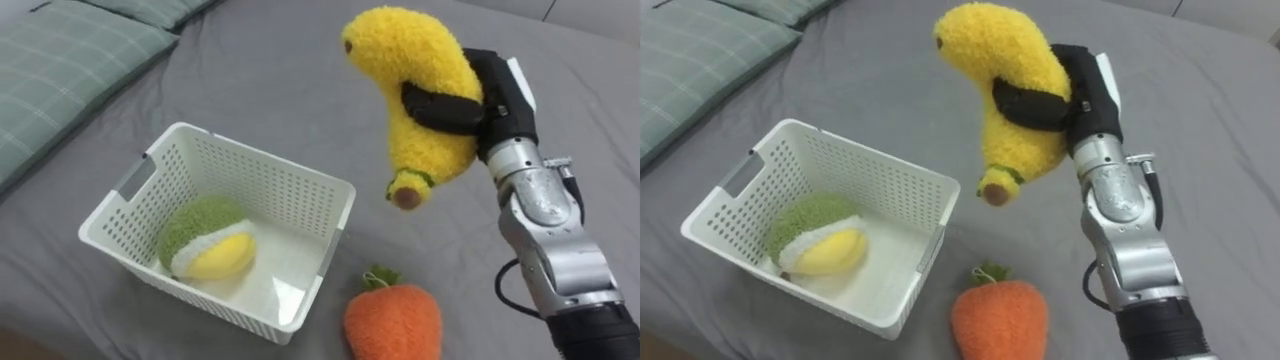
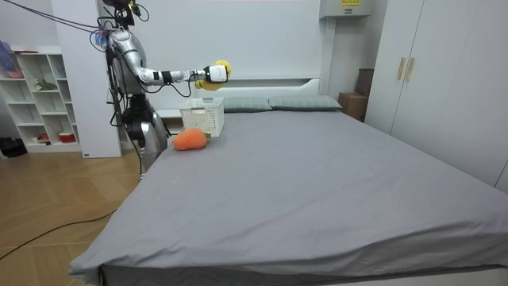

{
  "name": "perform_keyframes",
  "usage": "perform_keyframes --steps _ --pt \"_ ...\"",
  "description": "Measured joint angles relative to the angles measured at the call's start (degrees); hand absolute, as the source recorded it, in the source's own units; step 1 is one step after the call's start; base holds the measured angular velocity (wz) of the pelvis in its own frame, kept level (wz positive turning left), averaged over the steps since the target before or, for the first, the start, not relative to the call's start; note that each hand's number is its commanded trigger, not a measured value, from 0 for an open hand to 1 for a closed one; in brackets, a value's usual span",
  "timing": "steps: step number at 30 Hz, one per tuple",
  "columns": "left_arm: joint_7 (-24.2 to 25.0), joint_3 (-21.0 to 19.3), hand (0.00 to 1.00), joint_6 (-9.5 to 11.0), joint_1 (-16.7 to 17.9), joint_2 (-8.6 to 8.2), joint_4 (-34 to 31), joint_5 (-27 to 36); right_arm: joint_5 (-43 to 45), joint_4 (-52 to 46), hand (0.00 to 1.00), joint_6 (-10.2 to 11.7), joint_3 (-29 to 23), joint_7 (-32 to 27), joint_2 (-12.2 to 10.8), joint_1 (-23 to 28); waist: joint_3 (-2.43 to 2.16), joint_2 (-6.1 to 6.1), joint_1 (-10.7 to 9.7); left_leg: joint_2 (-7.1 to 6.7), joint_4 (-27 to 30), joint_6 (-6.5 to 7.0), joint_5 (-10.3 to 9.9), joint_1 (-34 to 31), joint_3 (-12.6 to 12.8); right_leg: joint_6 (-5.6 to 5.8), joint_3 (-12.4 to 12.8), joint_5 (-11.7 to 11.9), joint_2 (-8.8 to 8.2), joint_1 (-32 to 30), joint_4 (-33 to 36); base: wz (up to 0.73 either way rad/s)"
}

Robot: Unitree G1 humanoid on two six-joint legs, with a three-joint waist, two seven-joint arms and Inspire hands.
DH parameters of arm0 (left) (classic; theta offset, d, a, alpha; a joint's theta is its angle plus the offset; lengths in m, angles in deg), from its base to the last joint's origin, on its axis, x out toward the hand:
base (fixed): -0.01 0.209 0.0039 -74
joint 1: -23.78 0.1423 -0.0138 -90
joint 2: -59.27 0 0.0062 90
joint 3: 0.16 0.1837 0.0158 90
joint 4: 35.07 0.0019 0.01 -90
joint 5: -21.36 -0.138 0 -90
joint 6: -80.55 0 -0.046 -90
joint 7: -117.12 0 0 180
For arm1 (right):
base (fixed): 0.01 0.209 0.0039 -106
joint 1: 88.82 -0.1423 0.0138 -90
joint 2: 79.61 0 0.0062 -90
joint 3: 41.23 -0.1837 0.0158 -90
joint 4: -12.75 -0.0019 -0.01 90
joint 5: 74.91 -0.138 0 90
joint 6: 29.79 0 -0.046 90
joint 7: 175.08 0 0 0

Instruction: Collect toys from the bed

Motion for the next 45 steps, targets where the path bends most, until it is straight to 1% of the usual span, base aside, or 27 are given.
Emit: perform_keyframes --steps 3,4,5,6,7,9,10,11,12,13,14,15,16,17,18,19,21,22,26,34,45 --pt "-0.1 0.0 0.0 -0.8 -0.7 -0.23 0.0 -1.4 2.3 -1.6 1.0 -1.3 2.1 1.0 -2.1 0.0 -0.11 -0.3 1.0 -0.05 0.1 0.0 0.0 -0.2 -0.5 0.04 -0.3 0.0 0.0 0.0 0.0 0.08" --pt "-0.1 0.0 0.0 -1.0 -0.8 -0.27 -0.2 -1.5 3.5 -2.3 1.0 -1.3 2.8 1.7 -2.9 0.0 -0.14 -0.35 1.2 -0.07 0.2 0.0 0.0 -0.2 -0.7 0.04 -0.5 0.0 -0.01 0.0 0.0 0.09" --pt "-0.1 0.0 0.0 -1.1 -0.8 -0.27 -0.4 -1.6 4.2 -2.5 1.0 -1.3 3.4 1.8 -3.3 -0.1 -0.16 -0.39 1.5 -0.07 0.3 0.0 0.0 -0.2 -0.8 0.04 -0.6 0.0 -0.01 0.0 0.0 0.11" --pt "-0.1 0.0 0.0 -1.4 -0.9 -0.26 -0.6 -1.7 5.3 -2.6 0.86 -1.3 4.8 2.0 -3.6 -0.3 -0.26 -0.52 1.6 -0.07 0.5 0.0 0.0 -0.1 -1.0 0.04 -0.7 0.0 -0.01 0.0 0.0 0.11" --pt "-0.1 0.0 0.0 -1.6 -1.5 -0.31 -0.6 -1.9 6.1 -2.6 0.71 -1.3 5.7 2.5 -3.8 -0.3 -0.26 -0.54 2.2 -0.07 0.6 0.0 0.0 -0.2 -1.2 0.05 -1.0 0.0 -0.03 0.1 0.0 0.09" --pt "-0.1 0.3 0.0 -1.7 -2.3 -0.4 -0.6 -1.9 6.3 -2.6 0.66 -1.3 6.9 2.7 -4.4 -0.3 -0.24 -0.5 3.6 -0.1 0.6 0.01 0.0 -0.2 -1.2 0.06 -1.7 0.0 -0.18 0.1 0.0 0.03" --pt "-0.1 0.5 0.0 -1.7 -2.8 -0.43 -0.6 -1.9 6.3 -2.6 0.58 -1.3 7.3 2.8 -5.3 -0.3 -0.21 -0.45 4.1 -0.09 0.6 0.01 0.0 -0.2 -1.3 0.06 -2.1 0.0 -0.27 0.2 0.0 0.0" --pt "-0.1 0.5 0.0 -1.7 -3.0 -0.46 -0.5 -1.9 6.3 -2.6 0.51 -1.3 7.5 2.9 -5.7 -0.3 -0.16 -0.38 4.5 -0.1 0.6 0.01 0.0 -0.2 -1.4 0.06 -2.2 0.0 -0.24 0.2 0.0 0.08" --pt "0.0 0.5 0.0 -1.7 -3.5 -0.5 -0.4 -2.0 6.5 -2.5 0.27 -1.3 8.0 3.0 -6.4 -0.4 -0.03 -0.19 4.7 -0.18 0.7 0.0 0.0 -0.5 -1.7 0.07 -2.4 0.0 -0.26 0.4 0.0 0.13" --pt "0.7 0.4 0.0 -1.9 -3.8 -0.49 -0.3 -2.5 6.6 -1.6 0.11 -1.3 8.8 3.2 -6.8 -1.1 0.12 0.06 4.7 -0.28 1.0 0.02 0.0 -0.8 -2.1 0.08 -3.1 0.0 -0.34 0.4 0.0 0.16" --pt "1.1 0.4 0.0 -1.9 -4.0 -0.49 -0.3 -3.1 6.7 -1.1 0.05 -1.3 9.0 3.5 -7.0 -1.6 0.13 0.06 4.8 -0.33 1.0 0.02 0.0 -1.0 -2.2 0.09 -3.1 0.0 -0.36 0.3 0.0 0.15" --pt "2.0 0.5 0.0 -2.2 -4.3 -0.51 -0.3 -4.3 6.9 0.4 0.0 -1.4 9.3 3.9 -7.4 -2.4 0.27 0.27 5.1 -0.48 1.0 0.04 0.0 -1.1 -2.6 0.11 -2.9 -0.1 -0.4 0.2 0.0 0.09" --pt "2.7 0.5 0.0 -2.7 -4.7 -0.6 -0.3 -4.8 7.7 1.0 0.0 -2.2 9.4 4.2 -7.5 -2.6 0.37 0.42 5.8 -0.6 1.0 0.06 0.0 -1.2 -2.8 0.16 -2.8 -0.1 -0.4 0.1 0.0 0.06" --pt "3.1 0.5 0.0 -3.1 -4.8 -0.66 -0.3 -5.2 8.5 1.3 0.0 -2.5 9.6 4.4 -7.5 -2.6 0.4 0.47 6.3 -0.62 1.0 0.07 0.0 -1.2 -2.8 0.18 -2.7 -0.1 -0.41 0.1 0.0 0.0" --pt "3.5 0.7 0.0 -3.4 -4.9 -0.65 -0.3 -5.3 9.3 2.3 0.0 -2.6 10.5 4.8 -7.6 -2.7 0.39 0.51 6.7 -0.65 0.9 0.08 0.0 -1.2 -2.9 0.21 -2.6 -0.2 -0.4 0.1 0.0 0.0" --pt "3.7 1.0 0.0 -3.9 -4.9 -0.62 -0.3 -5.3 9.7 3.3 0.0 -3.3 11.7 5.3 -7.6 -2.9 0.37 0.48 7.4 -0.65 0.9 0.09 0.0 -1.1 -2.8 0.21 -2.5 -0.2 -0.37 0.1 0.0 0.0" --pt "3.8 1.4 0.0 -4.4 -4.9 -0.66 -0.3 -5.3 10.5 4.9 0.0 -4.1 13.4 5.6 -7.9 -3.3 0.36 0.45 7.7 -0.65 1.0 0.09 0.0 -1.2 -2.9 0.23 -2.5 -0.2 -0.37 0.1 0.0 0.02" --pt "3.8 1.6 0.0 -4.4 -5.0 -0.7 -0.3 -5.3 10.9 5.3 0.0 -4.8 13.9 5.7 -8.4 -3.4 0.35 0.45 7.8 -0.68 1.0 0.1 0.0 -1.2 -3.0 0.25 -2.5 -0.2 -0.37 0.1 0.0 0.05" --pt "3.8 1.6 0.0 -4.4 -5.0 -0.74 -0.3 -5.3 11.0 5.5 0.0 -4.9 15.8 5.6 -8.8 -3.7 0.31 0.33 8.0 -0.74 1.1 0.11 0.0 -1.2 -3.1 0.33 -2.6 -0.2 -0.42 0.1 0.0 0.02" --pt "3.7 1.6 0.0 -4.4 -5.3 -0.74 -0.6 -5.3 11.0 5.5 0.0 -4.9 15.8 5.4 -8.7 -3.7 0.19 0.04 7.8 -0.82 1.1 0.13 0.0 -1.5 -3.2 0.46 -2.7 -0.3 -0.51 0.1 0.0 0.0" --pt "4.8 1.4 0.0 -4.4 -5.4 -0.83 -1.0 -6.6 11.4 5.5 0.0 -4.9 15.5 4.8 -8.7 -3.7 0.22 0.03 7.7 -0.82 1.4 0.13 0.0 -1.3 -3.2 0.46 -2.6 -0.3 -0.53 0.1 0.0 0.0"
